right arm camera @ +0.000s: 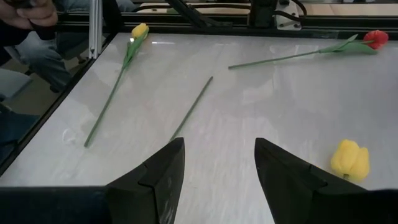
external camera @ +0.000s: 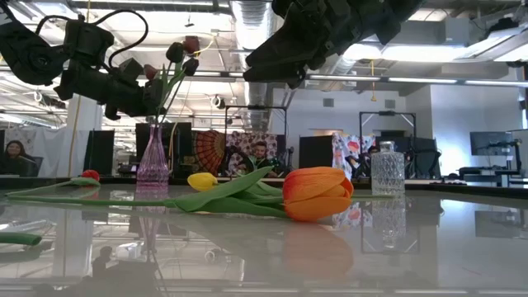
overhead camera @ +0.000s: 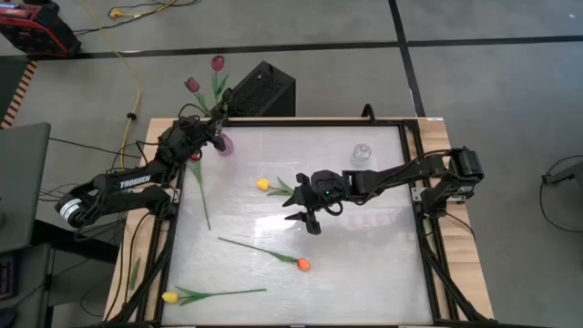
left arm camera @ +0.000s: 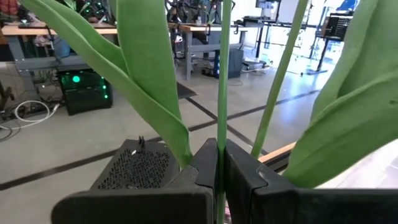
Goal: Sort flowers into vase by color
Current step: Put the red tulip into the violet vase, then put the top yellow tulip into the transparent vase
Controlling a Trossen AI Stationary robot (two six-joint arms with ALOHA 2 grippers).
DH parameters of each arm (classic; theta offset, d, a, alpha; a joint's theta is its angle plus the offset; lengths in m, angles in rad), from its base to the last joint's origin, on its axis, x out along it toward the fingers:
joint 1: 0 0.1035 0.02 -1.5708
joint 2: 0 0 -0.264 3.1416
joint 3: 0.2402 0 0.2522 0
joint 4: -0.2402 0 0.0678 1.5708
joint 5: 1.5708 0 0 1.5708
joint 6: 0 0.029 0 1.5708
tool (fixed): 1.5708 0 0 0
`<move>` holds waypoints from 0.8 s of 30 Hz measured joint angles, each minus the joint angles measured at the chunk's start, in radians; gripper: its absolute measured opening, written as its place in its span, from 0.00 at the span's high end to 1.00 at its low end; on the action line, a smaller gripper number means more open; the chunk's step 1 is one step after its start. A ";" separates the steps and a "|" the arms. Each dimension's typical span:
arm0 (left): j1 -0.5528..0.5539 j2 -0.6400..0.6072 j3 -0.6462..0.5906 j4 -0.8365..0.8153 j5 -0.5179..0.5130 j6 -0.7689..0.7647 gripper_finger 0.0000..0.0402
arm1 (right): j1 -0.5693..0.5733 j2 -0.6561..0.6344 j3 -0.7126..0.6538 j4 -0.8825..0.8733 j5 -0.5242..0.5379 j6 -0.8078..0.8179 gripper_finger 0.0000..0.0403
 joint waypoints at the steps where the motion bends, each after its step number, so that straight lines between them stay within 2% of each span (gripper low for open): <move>1: 0.000 0.000 0.000 0.000 0.006 0.000 1.00 | 0.000 0.000 0.000 0.000 0.000 0.000 0.46; 11: 0.000 0.000 0.000 -0.002 0.015 0.009 1.00 | 0.000 0.000 0.000 0.000 0.000 0.004 0.46; 17: -0.002 -0.020 0.000 -0.017 0.064 0.051 0.99 | 0.000 0.000 0.000 0.000 0.000 0.003 0.46; 24: -0.002 -0.088 0.000 -0.071 0.090 0.080 0.87 | 0.000 0.000 0.000 0.000 0.000 0.003 0.46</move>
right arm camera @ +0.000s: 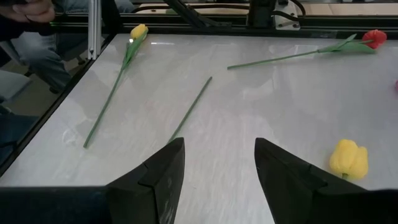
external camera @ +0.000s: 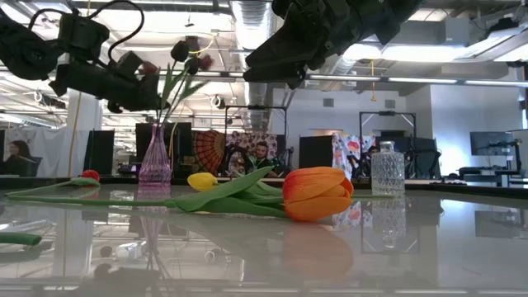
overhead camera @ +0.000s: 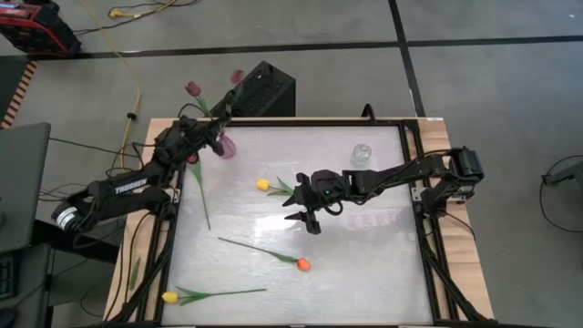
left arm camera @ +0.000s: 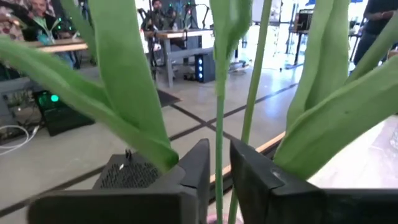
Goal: Sort flowers into vase by color
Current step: Put the top yellow tulip into the transparent vase
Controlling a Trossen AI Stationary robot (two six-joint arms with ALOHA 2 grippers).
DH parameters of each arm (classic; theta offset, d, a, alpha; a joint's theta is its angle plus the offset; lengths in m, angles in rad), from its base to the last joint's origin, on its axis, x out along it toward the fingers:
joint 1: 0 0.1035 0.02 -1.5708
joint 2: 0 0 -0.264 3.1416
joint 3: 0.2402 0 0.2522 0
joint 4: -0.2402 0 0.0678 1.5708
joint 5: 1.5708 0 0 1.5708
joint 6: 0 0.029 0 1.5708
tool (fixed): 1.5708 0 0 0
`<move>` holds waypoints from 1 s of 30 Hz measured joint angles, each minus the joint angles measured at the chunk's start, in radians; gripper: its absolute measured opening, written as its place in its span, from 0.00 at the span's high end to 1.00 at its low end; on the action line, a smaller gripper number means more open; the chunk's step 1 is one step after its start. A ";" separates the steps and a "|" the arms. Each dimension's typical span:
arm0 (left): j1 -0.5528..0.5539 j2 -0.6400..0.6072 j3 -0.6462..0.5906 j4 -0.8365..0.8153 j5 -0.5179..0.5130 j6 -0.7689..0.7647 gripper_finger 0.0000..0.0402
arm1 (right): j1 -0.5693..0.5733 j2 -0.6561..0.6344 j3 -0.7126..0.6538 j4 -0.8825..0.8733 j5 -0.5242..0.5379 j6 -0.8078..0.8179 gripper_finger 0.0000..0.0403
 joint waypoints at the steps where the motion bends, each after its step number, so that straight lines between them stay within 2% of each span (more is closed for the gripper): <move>1: 0.000 -0.011 0.000 -0.019 0.000 0.000 0.84 | 0.000 0.000 0.000 0.000 0.000 0.000 0.46; 6: 0.000 -0.067 0.000 -0.093 0.000 0.019 0.75 | 0.000 0.000 0.000 0.000 0.000 -0.004 0.46; 10: 0.000 -0.109 0.000 -0.134 0.008 0.032 0.71 | -0.001 0.000 0.000 0.000 0.000 -0.010 0.46; 18: 0.000 -0.166 0.000 -0.151 0.090 0.049 0.71 | -0.009 0.000 0.000 0.009 0.000 -0.011 0.46; 30: 0.000 -0.270 0.005 -0.106 0.105 0.048 0.71 | -0.057 0.000 0.001 0.024 0.000 -0.011 0.46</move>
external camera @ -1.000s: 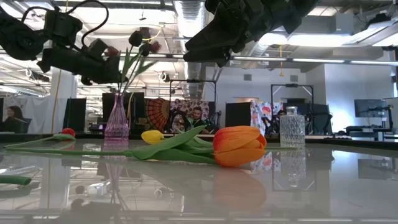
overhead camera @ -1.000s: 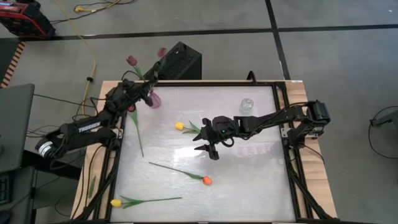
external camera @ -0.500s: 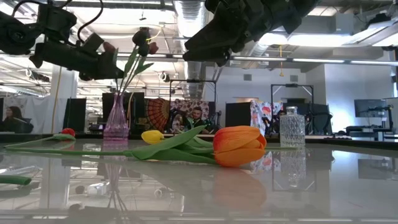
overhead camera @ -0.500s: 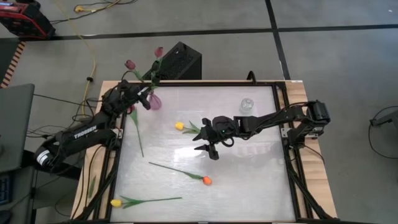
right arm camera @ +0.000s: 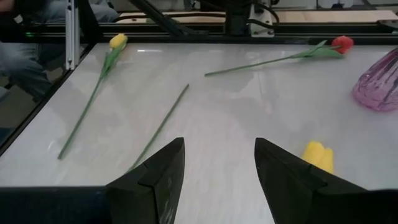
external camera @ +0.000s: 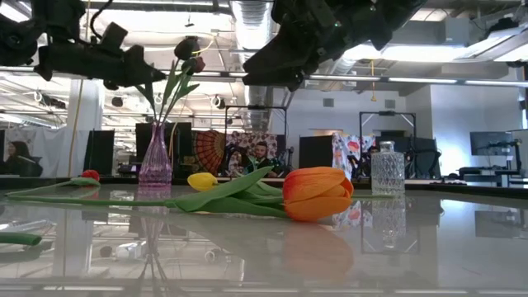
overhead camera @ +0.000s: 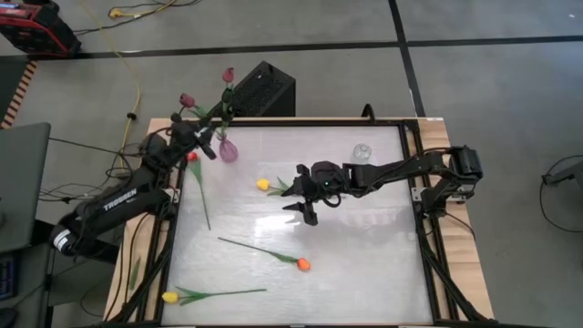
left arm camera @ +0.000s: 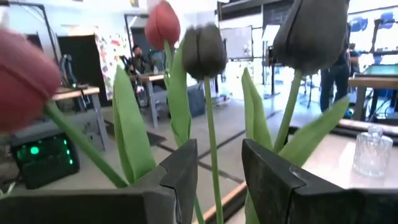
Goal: Sort flowers into vase by color
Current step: Put the top yellow tulip into the transparent vase
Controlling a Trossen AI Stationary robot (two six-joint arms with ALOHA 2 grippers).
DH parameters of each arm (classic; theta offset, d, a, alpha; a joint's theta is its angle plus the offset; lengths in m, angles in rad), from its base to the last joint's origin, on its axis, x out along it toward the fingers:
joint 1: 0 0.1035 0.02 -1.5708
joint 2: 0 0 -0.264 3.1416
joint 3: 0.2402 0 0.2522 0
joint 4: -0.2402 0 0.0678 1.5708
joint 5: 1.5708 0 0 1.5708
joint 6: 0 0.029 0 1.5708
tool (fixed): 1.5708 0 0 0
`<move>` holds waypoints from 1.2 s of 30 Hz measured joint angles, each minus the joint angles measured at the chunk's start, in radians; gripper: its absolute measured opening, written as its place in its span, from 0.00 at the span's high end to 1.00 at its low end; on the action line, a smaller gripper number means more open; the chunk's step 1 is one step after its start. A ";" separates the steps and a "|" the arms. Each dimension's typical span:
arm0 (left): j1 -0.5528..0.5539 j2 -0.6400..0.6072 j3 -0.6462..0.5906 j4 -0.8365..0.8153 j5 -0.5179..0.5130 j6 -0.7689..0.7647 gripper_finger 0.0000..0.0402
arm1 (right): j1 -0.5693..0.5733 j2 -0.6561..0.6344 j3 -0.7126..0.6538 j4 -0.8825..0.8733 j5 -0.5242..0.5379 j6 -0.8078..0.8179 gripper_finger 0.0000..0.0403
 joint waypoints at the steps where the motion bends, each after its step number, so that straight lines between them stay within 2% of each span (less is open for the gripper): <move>1: 0.000 -0.007 0.004 -0.003 0.000 -0.001 0.71 | -0.003 0.000 0.000 0.002 0.000 0.000 0.46; 8: 0.000 -0.052 0.043 -0.003 0.019 -0.058 0.71 | -0.022 0.000 0.000 0.008 0.000 0.000 0.46; 16: -0.010 -0.092 0.065 0.005 0.196 -0.230 0.71 | -0.037 0.000 0.000 -0.019 0.002 0.014 0.46; 21: -0.071 -0.153 0.066 0.017 0.235 -0.274 0.71 | -0.034 -0.002 0.000 -0.150 0.001 0.026 0.46; 25: -0.165 -0.184 0.066 0.014 0.242 -0.287 0.71 | -0.033 0.004 0.000 -0.215 0.001 0.026 0.46; 30: -0.347 -0.176 0.064 -0.025 0.245 -0.252 0.72 | -0.032 0.057 0.000 -0.218 0.008 0.026 0.46; 36: -0.617 -0.111 0.011 -0.039 0.079 -0.139 0.74 | -0.048 0.136 0.017 -0.249 0.110 0.039 0.46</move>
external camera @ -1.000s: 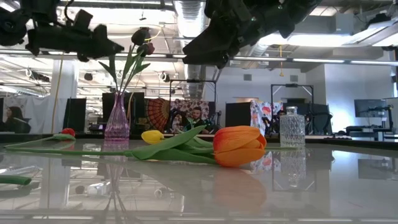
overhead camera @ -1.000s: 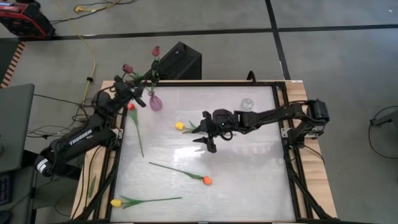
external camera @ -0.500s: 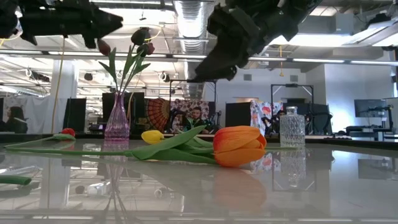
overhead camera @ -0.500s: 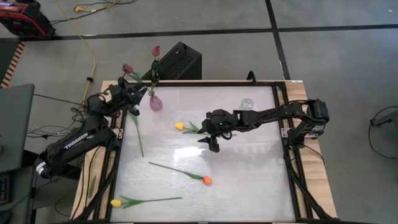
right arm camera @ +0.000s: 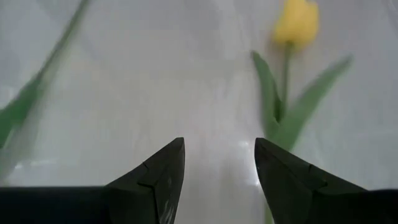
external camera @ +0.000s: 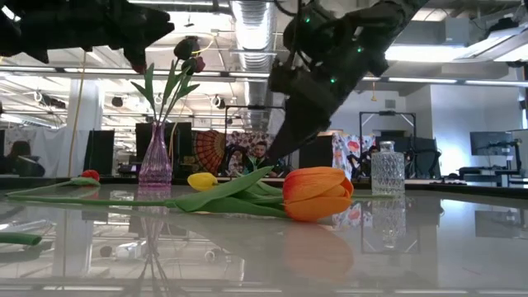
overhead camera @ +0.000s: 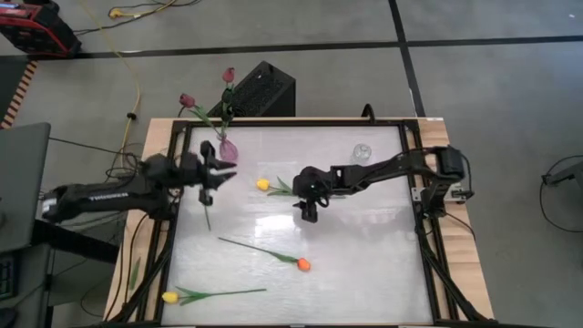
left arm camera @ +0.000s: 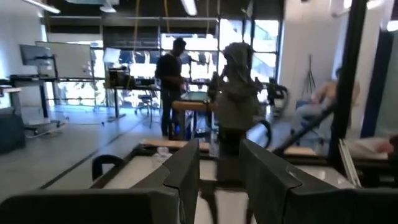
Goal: Sort flowers into vase by color
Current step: Put the top yellow tulip into the transparent vase
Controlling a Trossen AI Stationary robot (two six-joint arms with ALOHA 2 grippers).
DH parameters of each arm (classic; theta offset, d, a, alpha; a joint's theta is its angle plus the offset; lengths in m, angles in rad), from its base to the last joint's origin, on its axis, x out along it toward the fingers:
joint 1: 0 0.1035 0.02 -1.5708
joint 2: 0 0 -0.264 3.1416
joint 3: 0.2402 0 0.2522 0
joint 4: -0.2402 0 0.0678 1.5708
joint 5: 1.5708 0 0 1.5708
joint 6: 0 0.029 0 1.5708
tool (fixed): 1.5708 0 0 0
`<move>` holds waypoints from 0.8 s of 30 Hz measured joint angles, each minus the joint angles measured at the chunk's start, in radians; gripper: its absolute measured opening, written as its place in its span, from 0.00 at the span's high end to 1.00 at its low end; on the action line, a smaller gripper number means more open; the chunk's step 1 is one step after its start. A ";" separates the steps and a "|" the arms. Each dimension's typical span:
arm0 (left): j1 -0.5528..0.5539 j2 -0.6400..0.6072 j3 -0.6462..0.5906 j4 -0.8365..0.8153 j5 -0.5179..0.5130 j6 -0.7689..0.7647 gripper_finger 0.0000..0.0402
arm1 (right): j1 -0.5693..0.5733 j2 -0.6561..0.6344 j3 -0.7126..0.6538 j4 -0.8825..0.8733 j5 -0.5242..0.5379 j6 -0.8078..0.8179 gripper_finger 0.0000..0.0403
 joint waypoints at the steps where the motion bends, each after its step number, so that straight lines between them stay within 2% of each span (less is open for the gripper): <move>1: -0.042 0.011 -0.004 0.004 -0.037 0.020 0.74 | -0.005 0.006 0.006 -0.003 0.000 0.015 0.46; 5: -0.186 0.079 -0.013 0.029 -0.136 0.074 0.75 | -0.020 0.012 0.015 -0.008 0.000 0.072 0.46; 11: -0.337 0.232 -0.014 0.117 -0.197 0.138 0.75 | -0.022 0.055 0.015 0.016 0.053 0.076 0.46; 17: -0.375 0.347 -0.014 0.176 -0.291 0.159 0.75 | -0.028 0.096 0.015 0.009 0.053 0.076 0.46; 24: -0.376 0.447 -0.014 0.246 -0.291 0.163 0.75 | -0.030 0.176 0.017 0.031 0.058 0.073 0.46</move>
